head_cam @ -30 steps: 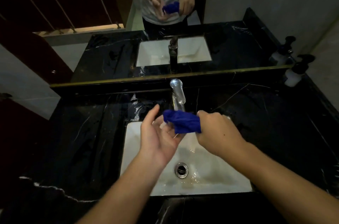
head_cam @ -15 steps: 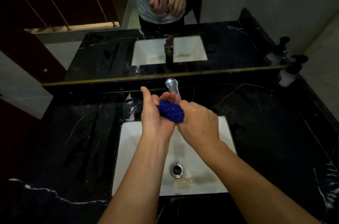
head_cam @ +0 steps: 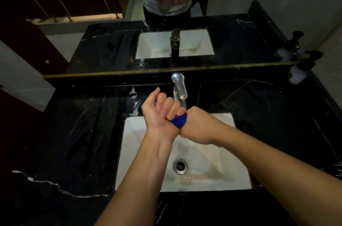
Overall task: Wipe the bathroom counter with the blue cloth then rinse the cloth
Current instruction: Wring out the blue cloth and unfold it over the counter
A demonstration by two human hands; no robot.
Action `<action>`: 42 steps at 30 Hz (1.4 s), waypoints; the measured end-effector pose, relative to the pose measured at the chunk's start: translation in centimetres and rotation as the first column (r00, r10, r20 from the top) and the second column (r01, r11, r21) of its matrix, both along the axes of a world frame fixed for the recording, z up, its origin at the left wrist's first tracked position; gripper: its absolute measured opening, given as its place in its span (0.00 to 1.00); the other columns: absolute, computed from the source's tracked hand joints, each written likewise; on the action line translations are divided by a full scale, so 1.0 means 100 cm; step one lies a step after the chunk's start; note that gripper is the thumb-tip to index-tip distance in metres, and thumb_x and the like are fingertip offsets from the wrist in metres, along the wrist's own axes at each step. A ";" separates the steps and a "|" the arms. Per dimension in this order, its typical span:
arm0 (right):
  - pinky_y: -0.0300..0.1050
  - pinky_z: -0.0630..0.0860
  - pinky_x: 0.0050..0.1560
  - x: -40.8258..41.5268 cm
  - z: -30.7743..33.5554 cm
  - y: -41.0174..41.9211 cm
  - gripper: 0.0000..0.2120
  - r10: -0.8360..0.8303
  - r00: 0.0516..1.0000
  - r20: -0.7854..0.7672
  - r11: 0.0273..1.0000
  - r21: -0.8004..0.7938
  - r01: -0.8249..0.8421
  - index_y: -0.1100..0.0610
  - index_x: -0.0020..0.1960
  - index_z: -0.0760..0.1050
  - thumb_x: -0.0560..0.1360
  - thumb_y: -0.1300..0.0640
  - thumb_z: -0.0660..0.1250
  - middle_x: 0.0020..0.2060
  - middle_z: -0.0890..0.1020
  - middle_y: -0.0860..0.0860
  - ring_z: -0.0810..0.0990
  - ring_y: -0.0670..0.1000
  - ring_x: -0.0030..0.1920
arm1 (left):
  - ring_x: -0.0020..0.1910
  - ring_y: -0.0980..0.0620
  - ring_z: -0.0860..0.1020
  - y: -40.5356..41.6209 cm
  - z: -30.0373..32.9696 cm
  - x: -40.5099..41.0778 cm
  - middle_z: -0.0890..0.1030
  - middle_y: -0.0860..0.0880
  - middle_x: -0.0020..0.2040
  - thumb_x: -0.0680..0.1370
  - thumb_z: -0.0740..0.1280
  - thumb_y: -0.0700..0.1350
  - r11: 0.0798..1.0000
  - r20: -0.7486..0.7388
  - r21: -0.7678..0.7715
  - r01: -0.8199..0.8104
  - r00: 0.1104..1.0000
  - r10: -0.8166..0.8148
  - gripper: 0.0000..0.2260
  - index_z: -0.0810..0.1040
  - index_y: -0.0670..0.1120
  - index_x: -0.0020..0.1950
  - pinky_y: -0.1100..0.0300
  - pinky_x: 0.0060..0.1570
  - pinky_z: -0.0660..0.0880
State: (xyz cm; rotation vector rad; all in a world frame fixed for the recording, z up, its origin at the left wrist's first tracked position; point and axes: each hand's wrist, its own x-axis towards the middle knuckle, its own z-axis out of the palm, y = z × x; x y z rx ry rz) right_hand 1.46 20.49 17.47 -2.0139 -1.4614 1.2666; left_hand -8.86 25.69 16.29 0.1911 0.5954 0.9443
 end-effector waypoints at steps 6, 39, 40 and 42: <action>0.36 0.49 0.26 0.012 0.000 -0.004 0.16 -0.128 0.900 -0.417 0.919 -0.391 -0.051 0.53 0.34 0.61 0.69 0.71 0.61 0.26 0.62 0.49 0.56 0.46 0.24 | 0.16 0.54 0.57 0.003 -0.009 0.001 0.58 0.53 0.16 0.81 0.58 0.48 0.987 0.054 -0.025 0.156 0.986 -0.155 0.27 0.60 0.49 0.20 0.63 0.22 0.60; 0.29 0.54 0.18 -0.016 -0.077 -0.069 0.15 -0.343 0.215 -0.914 0.806 -0.404 -0.433 0.51 0.30 0.59 0.69 0.67 0.60 0.21 0.66 0.42 0.61 0.39 0.19 | 0.14 0.54 0.58 -0.026 -0.043 -0.012 0.58 0.52 0.14 0.80 0.60 0.47 0.756 -0.061 -0.054 0.652 0.753 -0.655 0.27 0.60 0.48 0.20 0.63 0.24 0.53; 0.29 0.53 0.19 -0.016 -0.075 -0.070 0.15 -0.328 0.225 -0.917 0.813 -0.396 -0.428 0.52 0.30 0.58 0.69 0.66 0.59 0.20 0.66 0.42 0.62 0.38 0.19 | 0.14 0.54 0.58 -0.025 -0.042 -0.011 0.58 0.52 0.14 0.80 0.60 0.47 0.743 -0.065 -0.052 0.667 0.740 -0.669 0.27 0.60 0.48 0.19 0.63 0.24 0.53; 0.30 0.50 0.20 -0.017 -0.071 -0.073 0.16 -0.319 0.249 -0.915 0.824 -0.397 -0.405 0.52 0.31 0.56 0.72 0.65 0.57 0.20 0.65 0.42 0.64 0.38 0.19 | 0.14 0.54 0.59 -0.025 -0.040 -0.009 0.58 0.52 0.14 0.80 0.60 0.47 0.718 -0.061 -0.041 0.695 0.716 -0.696 0.28 0.60 0.48 0.19 0.62 0.24 0.53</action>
